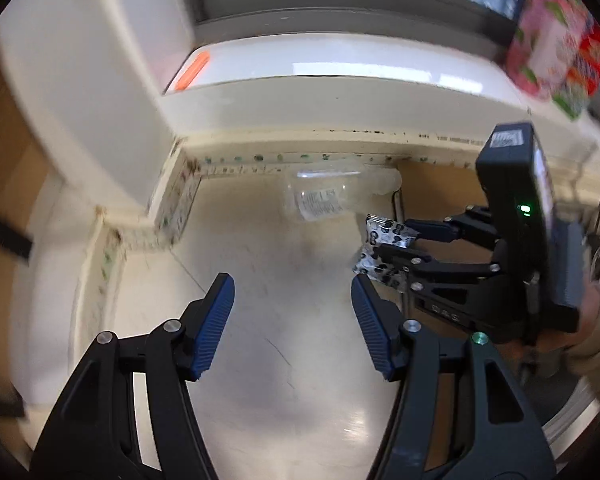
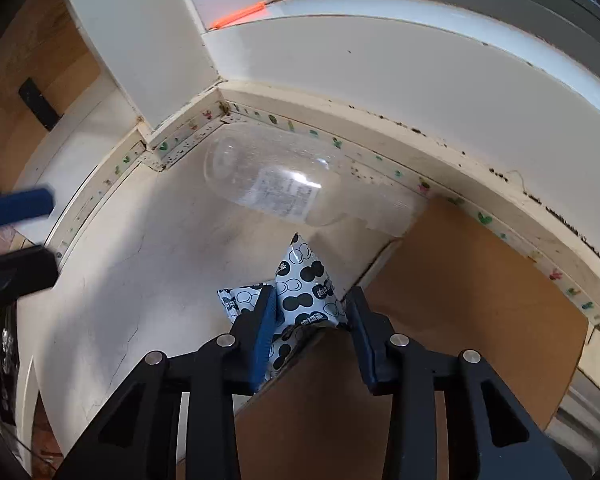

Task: Collect trash
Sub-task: 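Grasp the patterned wrapper with the right tool while the left tool reaches the clear bottle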

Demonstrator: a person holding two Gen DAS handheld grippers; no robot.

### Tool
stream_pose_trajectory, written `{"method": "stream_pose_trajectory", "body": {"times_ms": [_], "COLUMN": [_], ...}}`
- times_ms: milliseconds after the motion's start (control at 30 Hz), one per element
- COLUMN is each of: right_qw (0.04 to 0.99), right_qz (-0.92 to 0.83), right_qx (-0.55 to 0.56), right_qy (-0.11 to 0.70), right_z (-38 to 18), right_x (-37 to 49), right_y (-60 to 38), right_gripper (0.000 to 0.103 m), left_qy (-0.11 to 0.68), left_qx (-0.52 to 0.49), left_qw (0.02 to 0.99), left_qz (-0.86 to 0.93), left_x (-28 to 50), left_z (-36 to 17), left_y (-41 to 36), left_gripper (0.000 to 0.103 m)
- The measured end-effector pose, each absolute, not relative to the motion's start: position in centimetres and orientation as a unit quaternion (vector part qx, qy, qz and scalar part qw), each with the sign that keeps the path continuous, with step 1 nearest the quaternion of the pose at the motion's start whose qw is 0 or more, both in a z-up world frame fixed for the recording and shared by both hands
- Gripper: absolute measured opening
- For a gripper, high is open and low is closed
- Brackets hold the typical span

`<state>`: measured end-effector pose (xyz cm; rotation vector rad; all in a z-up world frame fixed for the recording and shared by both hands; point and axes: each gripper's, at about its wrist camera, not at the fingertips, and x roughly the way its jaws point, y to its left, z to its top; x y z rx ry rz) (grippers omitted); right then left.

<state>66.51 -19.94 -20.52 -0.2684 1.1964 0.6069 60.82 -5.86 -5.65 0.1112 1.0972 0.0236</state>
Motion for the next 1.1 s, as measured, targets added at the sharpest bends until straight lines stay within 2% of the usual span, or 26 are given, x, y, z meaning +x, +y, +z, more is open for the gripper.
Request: {"method": "stream_pose_trajectory", "body": {"times_ms": [133, 200, 567, 800, 1100], "right_qw": [0.779, 0.779, 0.780, 0.776, 0.768], "right_qz": [0.292, 0.302, 0.299, 0.295, 0.286], "right_qx": [-0.124, -0.105, 0.091, 0.116, 0.148], "right_qy": [0.541, 0.539, 0.543, 0.545, 0.553], "right_z": [-20.1, -19.8, -17.9, -18.7, -20.2], "right_x": [66.0, 65.9, 67.4, 67.8, 68.0], "right_y": [-20.0, -20.6, -27.4, -29.0, -30.6], "right_gripper": [0.030, 0.022, 0.022, 0.022, 0.022], "left_qy": [0.526, 0.528, 0.507, 0.504, 0.528], "left_qx": [0.128, 0.161, 0.308, 0.398, 0.391], "left_qw": [0.841, 0.833, 0.801, 0.760, 0.747], "left_qz": [-0.009, -0.019, -0.075, -0.101, -0.104], "left_x": [62.8, 63.6, 68.1, 70.2, 73.6], "left_z": [-6.4, -6.7, -9.3, -12.9, -14.1], "left_y": [-7.0, -7.6, -11.7, -13.7, -13.4], "left_gripper": [0.058, 0.058, 0.058, 0.058, 0.058]}}
